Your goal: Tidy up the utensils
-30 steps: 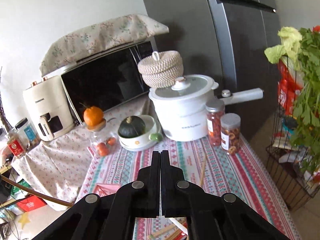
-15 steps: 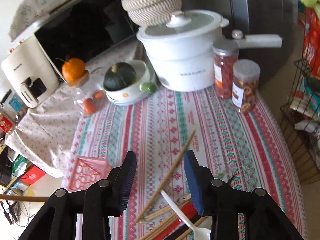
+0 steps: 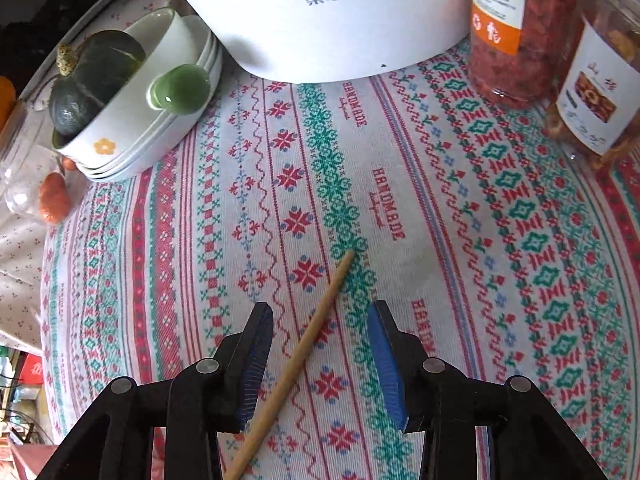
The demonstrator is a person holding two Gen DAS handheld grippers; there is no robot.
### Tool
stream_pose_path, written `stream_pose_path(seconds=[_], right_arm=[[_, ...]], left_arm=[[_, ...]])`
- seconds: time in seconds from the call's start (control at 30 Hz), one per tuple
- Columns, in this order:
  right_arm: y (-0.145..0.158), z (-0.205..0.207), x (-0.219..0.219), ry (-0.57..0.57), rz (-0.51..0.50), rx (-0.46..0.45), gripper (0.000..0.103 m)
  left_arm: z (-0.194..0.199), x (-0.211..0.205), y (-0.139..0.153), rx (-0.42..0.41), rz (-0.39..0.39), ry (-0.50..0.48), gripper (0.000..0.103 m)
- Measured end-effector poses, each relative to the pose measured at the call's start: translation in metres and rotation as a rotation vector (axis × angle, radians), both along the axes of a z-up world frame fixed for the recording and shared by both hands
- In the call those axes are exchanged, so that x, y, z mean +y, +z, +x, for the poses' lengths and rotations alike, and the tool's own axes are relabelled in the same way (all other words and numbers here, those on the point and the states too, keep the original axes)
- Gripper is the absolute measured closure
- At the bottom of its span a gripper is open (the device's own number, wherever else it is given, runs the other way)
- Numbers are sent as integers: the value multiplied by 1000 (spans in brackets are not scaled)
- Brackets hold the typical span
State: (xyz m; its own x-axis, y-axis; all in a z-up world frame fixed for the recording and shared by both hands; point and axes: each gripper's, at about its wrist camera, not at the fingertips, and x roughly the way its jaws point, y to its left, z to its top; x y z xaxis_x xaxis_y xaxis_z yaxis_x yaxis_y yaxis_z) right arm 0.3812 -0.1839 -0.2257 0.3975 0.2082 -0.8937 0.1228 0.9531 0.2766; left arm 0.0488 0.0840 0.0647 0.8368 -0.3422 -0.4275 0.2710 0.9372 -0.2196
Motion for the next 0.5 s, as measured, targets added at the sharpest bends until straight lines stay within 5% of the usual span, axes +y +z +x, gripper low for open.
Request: stream_pose_path(seconds=[0.17,0.37,0.5], right_arm=[[1,2,21,20,-185,-40,90],[7,-22,0,-24,-34,-90,99],[47,-58,-8,-9,7,-201,98]], left_arm=[[5,4,-3,9,0,6,99],[8,10,-7,15,-10,31,99],[7,13,-7,-6,0,60,99]])
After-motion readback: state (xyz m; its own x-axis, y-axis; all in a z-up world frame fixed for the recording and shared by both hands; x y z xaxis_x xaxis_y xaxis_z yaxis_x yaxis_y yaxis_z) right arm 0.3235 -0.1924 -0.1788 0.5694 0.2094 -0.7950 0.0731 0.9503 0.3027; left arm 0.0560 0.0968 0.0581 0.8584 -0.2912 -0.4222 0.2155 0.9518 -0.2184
